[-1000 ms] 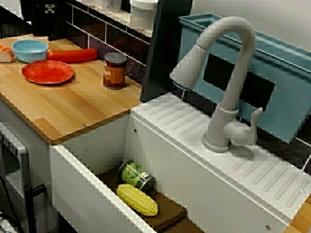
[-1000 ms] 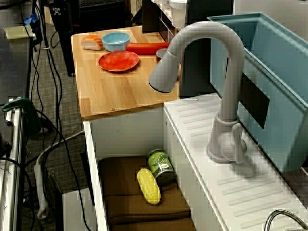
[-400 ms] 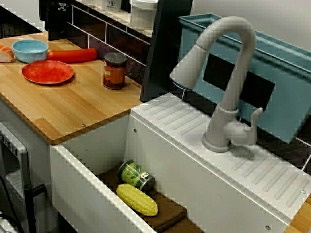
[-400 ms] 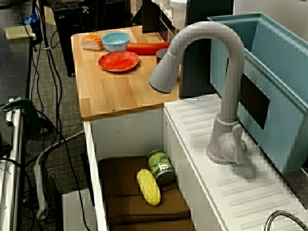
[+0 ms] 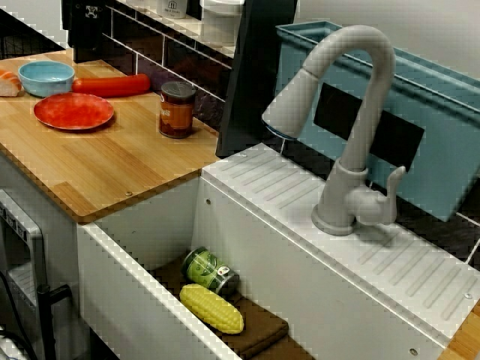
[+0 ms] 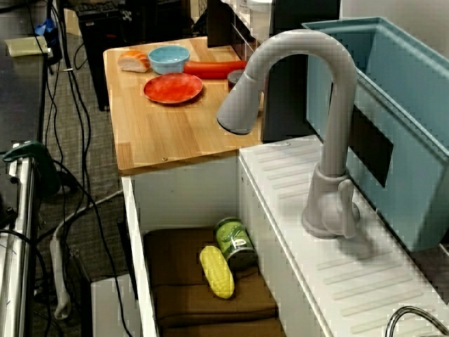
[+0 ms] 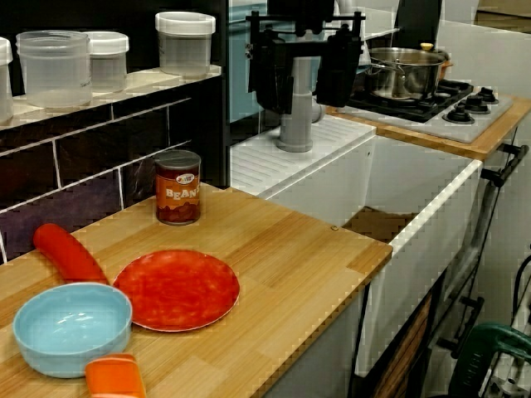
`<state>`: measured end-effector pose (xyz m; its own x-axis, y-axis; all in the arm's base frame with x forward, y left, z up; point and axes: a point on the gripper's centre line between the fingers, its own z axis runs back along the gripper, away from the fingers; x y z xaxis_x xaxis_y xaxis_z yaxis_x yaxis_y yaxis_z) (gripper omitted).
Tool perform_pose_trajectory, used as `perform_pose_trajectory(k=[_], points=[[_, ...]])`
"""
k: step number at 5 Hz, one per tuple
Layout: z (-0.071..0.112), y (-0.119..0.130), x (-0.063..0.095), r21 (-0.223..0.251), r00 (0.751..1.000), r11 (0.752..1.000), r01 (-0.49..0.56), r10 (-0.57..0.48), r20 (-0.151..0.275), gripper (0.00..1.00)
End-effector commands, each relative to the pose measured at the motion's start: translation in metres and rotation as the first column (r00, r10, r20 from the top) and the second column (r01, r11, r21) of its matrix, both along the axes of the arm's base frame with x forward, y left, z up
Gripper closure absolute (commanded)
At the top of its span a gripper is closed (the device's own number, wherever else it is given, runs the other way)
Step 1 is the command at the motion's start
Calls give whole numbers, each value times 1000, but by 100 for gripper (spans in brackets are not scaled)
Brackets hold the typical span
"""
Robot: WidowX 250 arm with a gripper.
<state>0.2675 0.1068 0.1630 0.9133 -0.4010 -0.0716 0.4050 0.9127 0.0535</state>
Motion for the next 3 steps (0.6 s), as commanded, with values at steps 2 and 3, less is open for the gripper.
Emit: perform_pose_trajectory(k=[2,3], points=[[32,19,1,-33,998,999,-19,21,62,0],[26,32,-1,10,997,1000,-7,6,80,0]])
